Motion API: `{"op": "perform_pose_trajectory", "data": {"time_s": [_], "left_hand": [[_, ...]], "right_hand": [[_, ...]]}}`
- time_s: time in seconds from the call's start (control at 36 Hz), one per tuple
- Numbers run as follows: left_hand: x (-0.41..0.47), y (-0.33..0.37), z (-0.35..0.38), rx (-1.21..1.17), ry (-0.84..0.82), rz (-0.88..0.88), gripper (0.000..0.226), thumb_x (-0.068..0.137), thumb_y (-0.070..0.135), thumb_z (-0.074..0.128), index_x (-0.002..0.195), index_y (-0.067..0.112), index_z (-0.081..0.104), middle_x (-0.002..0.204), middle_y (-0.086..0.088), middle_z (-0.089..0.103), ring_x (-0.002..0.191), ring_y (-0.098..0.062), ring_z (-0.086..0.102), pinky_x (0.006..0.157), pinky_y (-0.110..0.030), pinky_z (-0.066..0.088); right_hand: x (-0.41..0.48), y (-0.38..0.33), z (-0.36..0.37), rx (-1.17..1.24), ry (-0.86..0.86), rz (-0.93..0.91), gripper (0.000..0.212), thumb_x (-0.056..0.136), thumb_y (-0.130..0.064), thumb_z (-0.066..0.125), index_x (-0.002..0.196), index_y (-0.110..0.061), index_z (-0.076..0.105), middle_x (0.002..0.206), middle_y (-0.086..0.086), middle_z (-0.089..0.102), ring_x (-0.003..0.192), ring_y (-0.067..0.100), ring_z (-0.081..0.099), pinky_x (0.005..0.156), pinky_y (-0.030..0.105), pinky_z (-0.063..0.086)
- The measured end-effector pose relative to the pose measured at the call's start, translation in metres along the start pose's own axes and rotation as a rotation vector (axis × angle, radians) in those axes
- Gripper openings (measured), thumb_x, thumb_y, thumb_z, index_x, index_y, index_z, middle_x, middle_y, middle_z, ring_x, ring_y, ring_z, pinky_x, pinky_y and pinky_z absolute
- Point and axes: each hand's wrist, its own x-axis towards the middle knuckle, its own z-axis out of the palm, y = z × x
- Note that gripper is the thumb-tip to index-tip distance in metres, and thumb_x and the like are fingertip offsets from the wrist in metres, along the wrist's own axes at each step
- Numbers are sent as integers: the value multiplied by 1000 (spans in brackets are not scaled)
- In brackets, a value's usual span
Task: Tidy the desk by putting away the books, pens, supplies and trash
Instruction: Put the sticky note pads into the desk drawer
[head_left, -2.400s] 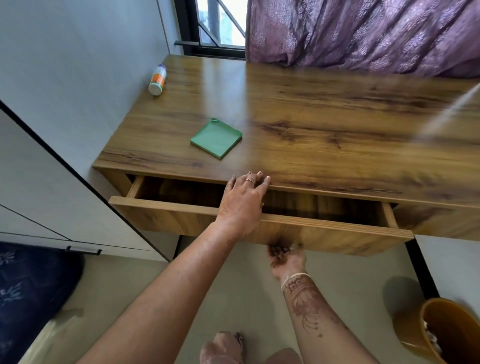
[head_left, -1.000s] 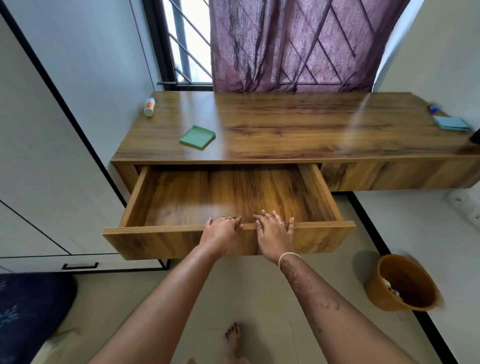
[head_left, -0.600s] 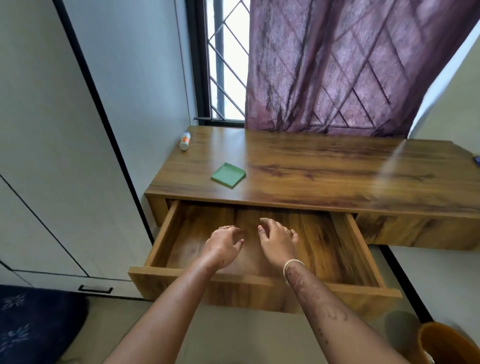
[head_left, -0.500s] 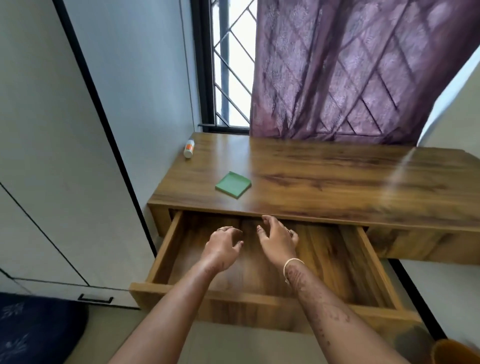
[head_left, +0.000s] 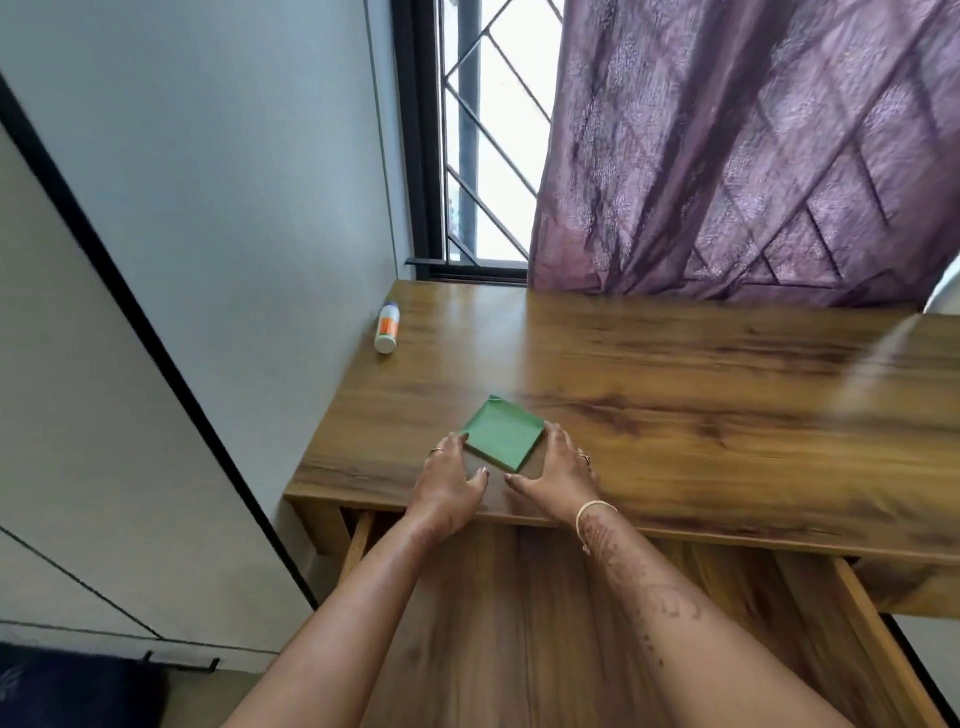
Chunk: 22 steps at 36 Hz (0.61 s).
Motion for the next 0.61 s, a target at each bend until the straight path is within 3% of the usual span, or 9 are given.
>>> {"op": "perform_pose_trajectory", "data": {"time_s": [0.19,0.33,0.44,0.61], "left_hand": [[39,8,12,43,-47,-91,82,92,34,61,151,2,16,153,-17,33,143,-31,26,116,-33,16],[57,13,13,34,2,-150,57,89,36,61,137,10,46,137,-16,54,132,-31,43,109,-34,32],[61,14,14,-129,11,-193,52,89,28,63,136,12,50,135,-15,54,126,-29,49,107,-36,40],[37,32,30,-408,12,-164,27,89,17,65,114,8,64,116,-13,68,106,-27,64,94,-44,53]], "right_hand": [[30,1,6,-44,-27,-55,108,74,-58,70,153,-16,10,156,5,24,145,24,17,118,38,18],[34,7,0,18,-1,-114,107,68,-52,78,150,-16,20,147,8,36,137,28,28,114,36,22],[28,20,-10,95,2,-145,114,63,-39,85,151,-21,15,147,9,34,136,27,32,111,35,26],[-6,45,-32,195,61,-166,115,61,-27,87,151,-26,15,143,8,34,129,23,41,99,28,38]]}}
